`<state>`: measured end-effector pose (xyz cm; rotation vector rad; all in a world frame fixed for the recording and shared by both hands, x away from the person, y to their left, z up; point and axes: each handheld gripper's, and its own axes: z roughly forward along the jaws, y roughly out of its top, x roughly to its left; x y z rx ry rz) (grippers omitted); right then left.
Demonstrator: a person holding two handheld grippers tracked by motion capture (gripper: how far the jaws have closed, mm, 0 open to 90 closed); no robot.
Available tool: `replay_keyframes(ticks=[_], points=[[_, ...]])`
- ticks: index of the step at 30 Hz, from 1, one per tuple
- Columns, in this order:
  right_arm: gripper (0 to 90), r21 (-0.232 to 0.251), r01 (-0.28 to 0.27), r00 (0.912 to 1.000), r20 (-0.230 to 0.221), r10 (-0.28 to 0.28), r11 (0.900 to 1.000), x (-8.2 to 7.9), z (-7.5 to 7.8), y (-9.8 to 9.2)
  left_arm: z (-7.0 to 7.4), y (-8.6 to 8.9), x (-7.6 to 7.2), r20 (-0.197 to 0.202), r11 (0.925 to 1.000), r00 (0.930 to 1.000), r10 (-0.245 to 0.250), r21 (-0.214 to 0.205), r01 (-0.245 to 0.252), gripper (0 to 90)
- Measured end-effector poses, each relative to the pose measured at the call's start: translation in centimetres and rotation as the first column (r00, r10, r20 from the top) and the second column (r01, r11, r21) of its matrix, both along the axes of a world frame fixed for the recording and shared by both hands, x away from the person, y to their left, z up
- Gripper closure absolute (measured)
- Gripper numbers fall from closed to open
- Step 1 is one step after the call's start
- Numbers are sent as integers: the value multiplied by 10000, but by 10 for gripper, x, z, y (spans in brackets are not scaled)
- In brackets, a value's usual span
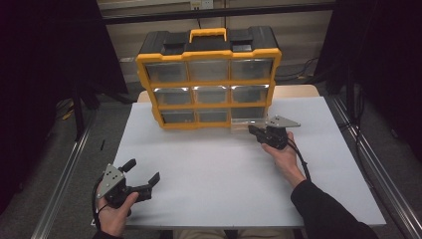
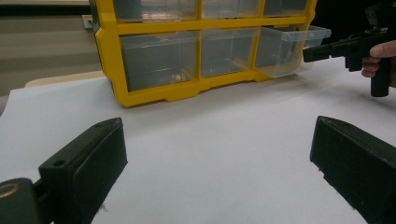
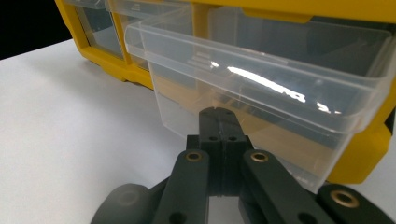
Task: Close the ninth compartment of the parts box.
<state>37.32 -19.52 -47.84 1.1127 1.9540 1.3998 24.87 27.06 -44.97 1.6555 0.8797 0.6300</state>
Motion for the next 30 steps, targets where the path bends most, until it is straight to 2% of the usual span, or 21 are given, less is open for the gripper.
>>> replay_keyframes(ticks=[6,9,22,27,30], points=[[900,-183,-21,10000,1,21,9998,1,-3,2,0,0,0,4,10000,10000,-6,-3,6,36],[900,-134,81,9999,-89,-82,9999,1,-3,2,0,0,0,9,10000,10000,-16,3,16,36],[900,-82,209,9997,109,-208,9997,6,0,2,0,0,0,-5,10000,10000,-10,-5,10,36],[900,-234,130,9999,5,-130,9996,8,-6,4,0,0,0,-23,10000,10000,28,3,-28,36],[900,-222,216,9997,115,-214,9995,10,-5,4,0,0,0,-24,10000,10000,19,30,-18,36]])
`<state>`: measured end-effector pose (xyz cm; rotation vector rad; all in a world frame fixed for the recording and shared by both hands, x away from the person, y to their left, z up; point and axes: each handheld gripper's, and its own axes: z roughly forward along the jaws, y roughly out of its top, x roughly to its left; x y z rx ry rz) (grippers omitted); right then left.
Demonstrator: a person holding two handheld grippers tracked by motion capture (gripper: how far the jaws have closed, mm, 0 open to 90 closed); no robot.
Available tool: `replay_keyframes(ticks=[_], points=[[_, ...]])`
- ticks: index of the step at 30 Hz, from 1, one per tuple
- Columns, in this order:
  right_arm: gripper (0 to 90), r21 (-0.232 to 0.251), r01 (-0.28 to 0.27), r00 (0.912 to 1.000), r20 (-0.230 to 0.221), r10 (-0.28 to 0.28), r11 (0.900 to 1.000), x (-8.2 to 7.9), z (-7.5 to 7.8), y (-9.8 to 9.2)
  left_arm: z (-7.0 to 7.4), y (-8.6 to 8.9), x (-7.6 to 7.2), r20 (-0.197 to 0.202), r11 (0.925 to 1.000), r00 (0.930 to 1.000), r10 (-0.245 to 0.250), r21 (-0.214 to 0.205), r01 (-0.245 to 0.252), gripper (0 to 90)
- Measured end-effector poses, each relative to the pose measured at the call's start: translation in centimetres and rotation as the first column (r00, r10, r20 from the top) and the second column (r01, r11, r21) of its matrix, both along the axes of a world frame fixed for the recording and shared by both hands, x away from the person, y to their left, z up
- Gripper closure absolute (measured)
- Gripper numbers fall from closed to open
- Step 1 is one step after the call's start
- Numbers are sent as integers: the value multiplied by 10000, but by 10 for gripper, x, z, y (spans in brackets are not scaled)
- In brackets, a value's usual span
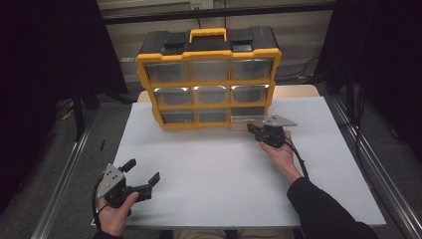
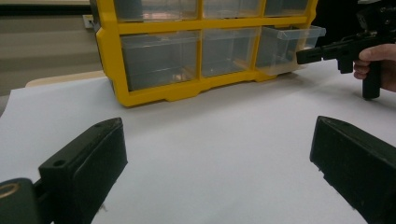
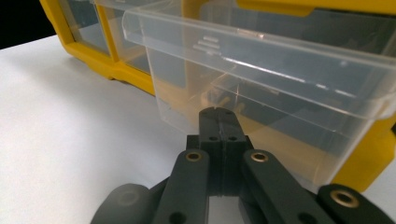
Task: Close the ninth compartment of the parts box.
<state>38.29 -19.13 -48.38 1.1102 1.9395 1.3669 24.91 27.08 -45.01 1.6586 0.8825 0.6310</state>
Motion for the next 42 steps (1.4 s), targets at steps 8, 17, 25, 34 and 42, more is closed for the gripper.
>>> replay_keyframes(ticks=[8,17,25,34,42], points=[[900,-6,102,9999,-8,-102,9999,6,0,0,0,0,0,-7,10000,10000,31,38,-31,36],[900,4,173,9998,-129,-173,9999,12,-2,0,-1,-1,0,-42,10000,10000,-17,-41,17,33],[900,-65,330,9994,-90,-330,9994,17,2,-2,0,0,0,-32,10000,10000,-3,-1,3,33],[900,-131,483,9988,-40,-484,9987,22,3,-2,-1,0,1,-43,10000,10000,-50,-7,50,33],[900,-211,601,9982,33,-600,9980,26,4,-2,-1,1,1,-38,10000,10000,-40,44,40,33]])
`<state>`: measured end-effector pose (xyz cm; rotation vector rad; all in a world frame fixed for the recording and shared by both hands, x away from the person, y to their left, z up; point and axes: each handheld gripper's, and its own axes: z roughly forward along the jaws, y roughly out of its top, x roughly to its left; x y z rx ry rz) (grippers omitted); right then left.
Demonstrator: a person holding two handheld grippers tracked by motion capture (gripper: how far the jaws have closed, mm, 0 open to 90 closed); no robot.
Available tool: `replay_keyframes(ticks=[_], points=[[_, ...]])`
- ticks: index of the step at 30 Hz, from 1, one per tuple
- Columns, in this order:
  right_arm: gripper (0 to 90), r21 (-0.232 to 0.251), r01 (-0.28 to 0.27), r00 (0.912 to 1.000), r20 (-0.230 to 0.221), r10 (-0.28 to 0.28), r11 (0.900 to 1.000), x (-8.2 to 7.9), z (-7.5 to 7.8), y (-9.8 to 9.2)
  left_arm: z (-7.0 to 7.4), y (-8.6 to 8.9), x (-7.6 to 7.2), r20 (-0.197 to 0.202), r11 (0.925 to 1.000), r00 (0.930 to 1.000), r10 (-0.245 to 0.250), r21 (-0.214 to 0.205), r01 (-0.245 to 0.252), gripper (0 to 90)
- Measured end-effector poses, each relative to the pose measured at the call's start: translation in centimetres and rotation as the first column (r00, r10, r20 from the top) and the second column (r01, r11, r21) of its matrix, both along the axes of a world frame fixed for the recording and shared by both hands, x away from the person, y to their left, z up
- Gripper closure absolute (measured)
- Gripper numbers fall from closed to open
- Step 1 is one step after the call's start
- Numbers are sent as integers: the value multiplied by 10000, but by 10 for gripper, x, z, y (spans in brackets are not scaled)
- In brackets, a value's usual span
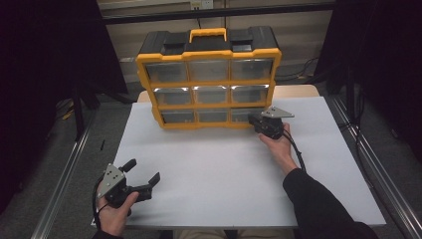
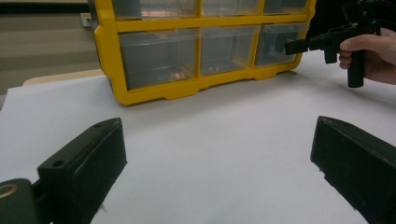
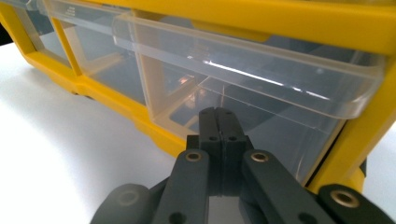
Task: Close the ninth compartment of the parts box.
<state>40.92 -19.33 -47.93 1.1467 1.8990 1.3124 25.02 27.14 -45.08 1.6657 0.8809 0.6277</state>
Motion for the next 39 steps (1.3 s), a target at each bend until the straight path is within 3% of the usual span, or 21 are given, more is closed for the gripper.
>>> replay_keyframes(ticks=[9,24,31,39], points=[[900,68,247,9997,-45,-247,9997,6,3,-3,0,0,1,-28,10000,10000,16,-15,-16,33],[900,89,166,9998,-68,-165,9998,11,2,-2,-3,-2,5,-181,9999,9998,67,-114,-69,33],[783,394,120,9999,-67,-117,9992,2,6,-8,-3,-1,5,-117,10000,9999,50,-75,-50,33],[518,821,198,9996,-222,-180,9964,-11,9,-13,-2,-1,4,-102,10000,9999,24,-51,-25,33]])
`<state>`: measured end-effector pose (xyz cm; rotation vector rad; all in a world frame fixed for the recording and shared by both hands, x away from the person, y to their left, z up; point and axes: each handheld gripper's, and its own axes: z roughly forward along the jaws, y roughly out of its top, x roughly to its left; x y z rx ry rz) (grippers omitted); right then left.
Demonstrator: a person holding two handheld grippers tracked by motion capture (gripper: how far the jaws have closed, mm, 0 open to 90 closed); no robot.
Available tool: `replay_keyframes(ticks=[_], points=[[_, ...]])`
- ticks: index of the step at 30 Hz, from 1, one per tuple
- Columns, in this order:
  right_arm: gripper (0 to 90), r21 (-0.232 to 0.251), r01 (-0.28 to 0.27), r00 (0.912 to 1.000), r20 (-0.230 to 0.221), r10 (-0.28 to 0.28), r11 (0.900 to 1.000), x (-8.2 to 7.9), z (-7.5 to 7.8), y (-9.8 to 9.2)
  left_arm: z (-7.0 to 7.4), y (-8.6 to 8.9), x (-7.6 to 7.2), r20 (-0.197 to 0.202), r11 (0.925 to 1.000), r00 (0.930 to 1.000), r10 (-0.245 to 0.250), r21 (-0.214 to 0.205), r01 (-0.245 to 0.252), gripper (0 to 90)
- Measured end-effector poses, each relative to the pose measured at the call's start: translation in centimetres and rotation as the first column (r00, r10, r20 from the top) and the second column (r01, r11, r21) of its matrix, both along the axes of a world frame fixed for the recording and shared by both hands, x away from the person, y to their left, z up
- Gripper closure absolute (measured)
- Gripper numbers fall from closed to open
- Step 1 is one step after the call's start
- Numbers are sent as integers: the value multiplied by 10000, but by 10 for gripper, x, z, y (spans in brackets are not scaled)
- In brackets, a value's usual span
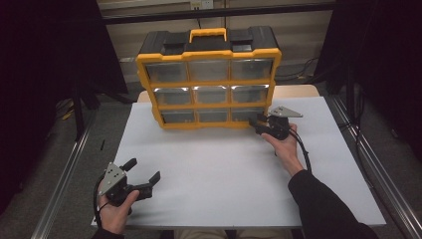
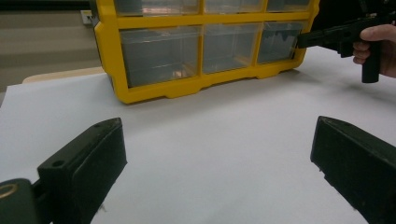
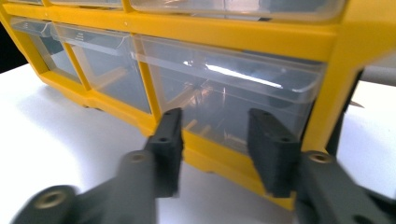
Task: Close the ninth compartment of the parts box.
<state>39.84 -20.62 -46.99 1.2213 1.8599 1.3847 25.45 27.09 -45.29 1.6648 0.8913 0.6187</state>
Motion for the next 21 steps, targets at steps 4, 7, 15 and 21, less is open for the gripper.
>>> replay_keyframes(ticks=[4,7,15,21], points=[[360,105,-5,9999,-160,7,9999,-6,0,-4,0,0,0,7,10000,10000,-3,-1,3,32],[242,314,-99,9996,-258,107,9995,-12,0,-7,0,0,0,3,10000,10000,-14,2,14,33],[27,143,-202,9997,-116,203,9997,-24,4,-9,1,0,-1,10,9999,10000,-46,-90,46,32],[30,109,-369,9988,-308,373,9993,-32,9,-12,1,-1,-1,10,9999,10000,-14,-153,14,33]])
